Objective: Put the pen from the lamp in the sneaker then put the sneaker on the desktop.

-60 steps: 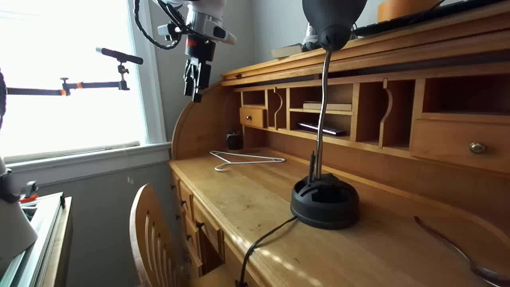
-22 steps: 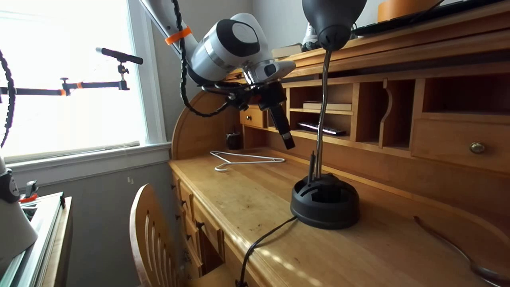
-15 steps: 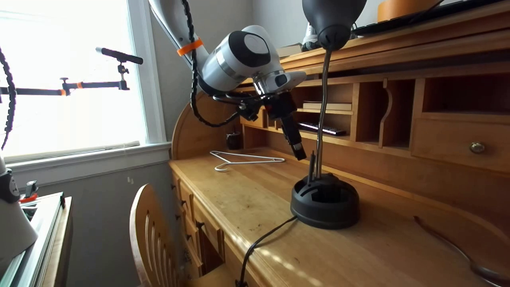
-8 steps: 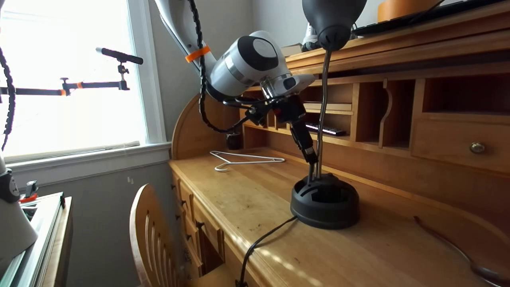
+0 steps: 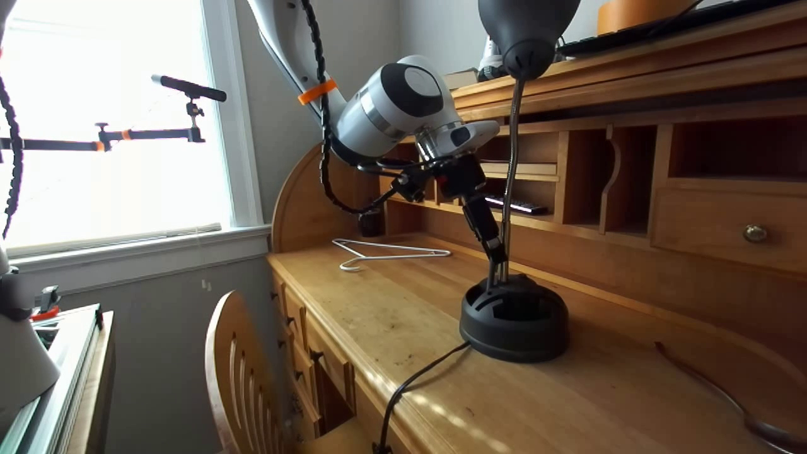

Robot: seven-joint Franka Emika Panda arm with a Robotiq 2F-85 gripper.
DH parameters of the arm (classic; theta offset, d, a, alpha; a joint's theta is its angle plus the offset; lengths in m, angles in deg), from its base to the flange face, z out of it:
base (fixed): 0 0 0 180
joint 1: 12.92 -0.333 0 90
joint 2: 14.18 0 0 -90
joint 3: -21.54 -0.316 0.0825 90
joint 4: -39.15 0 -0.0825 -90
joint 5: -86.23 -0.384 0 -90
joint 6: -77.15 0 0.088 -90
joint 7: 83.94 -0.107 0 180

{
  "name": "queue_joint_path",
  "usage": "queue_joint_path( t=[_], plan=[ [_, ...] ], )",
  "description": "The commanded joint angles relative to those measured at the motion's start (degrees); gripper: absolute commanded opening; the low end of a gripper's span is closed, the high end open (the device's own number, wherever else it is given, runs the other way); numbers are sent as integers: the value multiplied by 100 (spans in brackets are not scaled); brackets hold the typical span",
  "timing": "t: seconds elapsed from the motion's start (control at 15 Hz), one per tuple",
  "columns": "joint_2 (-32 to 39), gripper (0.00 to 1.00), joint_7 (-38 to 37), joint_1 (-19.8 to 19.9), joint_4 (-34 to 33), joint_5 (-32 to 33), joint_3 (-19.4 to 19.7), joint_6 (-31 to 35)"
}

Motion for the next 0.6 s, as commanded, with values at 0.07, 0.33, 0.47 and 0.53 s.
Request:
queue_joint_path(
  t=[0.07,0.33,0.47,0.53],
  plan=[
    [103,56,-170,-119,-55,46,101,59],
    [88,30,-142,-117,-43,-2,77,30],
    [88,16,-145,-118,-42,6,90,27],
    [84,7,-150,-123,-38,14,101,25]
  ],
)
